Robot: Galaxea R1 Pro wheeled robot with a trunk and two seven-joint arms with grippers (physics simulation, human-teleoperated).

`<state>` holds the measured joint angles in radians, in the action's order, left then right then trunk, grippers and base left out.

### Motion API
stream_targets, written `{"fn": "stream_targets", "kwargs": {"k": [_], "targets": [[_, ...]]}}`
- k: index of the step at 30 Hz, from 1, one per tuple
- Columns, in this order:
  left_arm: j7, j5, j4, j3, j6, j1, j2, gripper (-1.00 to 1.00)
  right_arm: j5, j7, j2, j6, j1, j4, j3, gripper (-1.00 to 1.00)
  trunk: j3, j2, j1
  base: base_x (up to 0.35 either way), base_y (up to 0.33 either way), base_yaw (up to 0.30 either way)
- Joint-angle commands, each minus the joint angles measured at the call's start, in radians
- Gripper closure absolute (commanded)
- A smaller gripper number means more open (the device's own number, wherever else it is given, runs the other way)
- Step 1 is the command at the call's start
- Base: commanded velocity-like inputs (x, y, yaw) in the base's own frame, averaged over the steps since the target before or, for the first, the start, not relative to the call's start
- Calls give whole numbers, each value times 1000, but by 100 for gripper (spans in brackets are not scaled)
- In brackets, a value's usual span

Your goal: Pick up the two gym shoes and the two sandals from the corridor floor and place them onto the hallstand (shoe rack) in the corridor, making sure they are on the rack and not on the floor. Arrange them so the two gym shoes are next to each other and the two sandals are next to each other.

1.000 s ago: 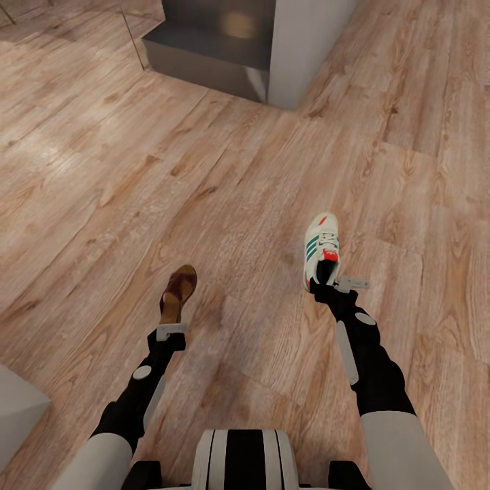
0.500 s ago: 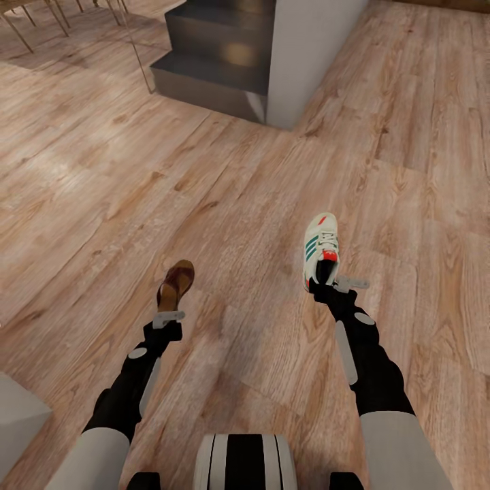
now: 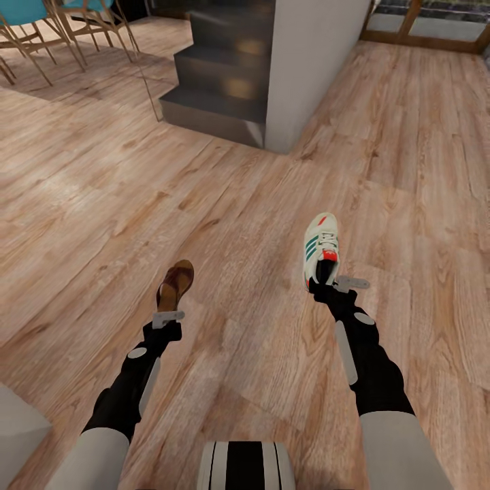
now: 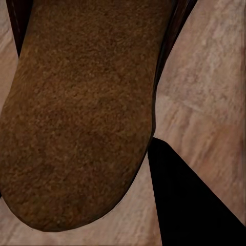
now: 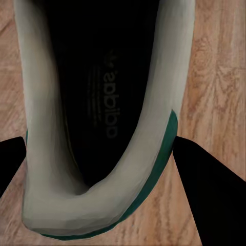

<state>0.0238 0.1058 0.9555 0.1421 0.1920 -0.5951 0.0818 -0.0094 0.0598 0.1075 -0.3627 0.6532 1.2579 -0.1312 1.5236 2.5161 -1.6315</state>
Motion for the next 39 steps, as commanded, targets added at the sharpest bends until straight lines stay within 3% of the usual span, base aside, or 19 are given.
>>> {"fn": "stream_targets", "kwargs": {"k": [1, 39], "targets": [[4, 14, 2, 3, 6, 0, 1, 100, -1, 3, 0, -5, 0, 1, -1, 100, -5, 0, 0, 0, 0, 0], [5, 11, -1, 3, 6, 0, 2, 100, -2, 2, 0, -5, 0, 17, -2, 100, -215, -9, 18, 0, 0, 0]]}}
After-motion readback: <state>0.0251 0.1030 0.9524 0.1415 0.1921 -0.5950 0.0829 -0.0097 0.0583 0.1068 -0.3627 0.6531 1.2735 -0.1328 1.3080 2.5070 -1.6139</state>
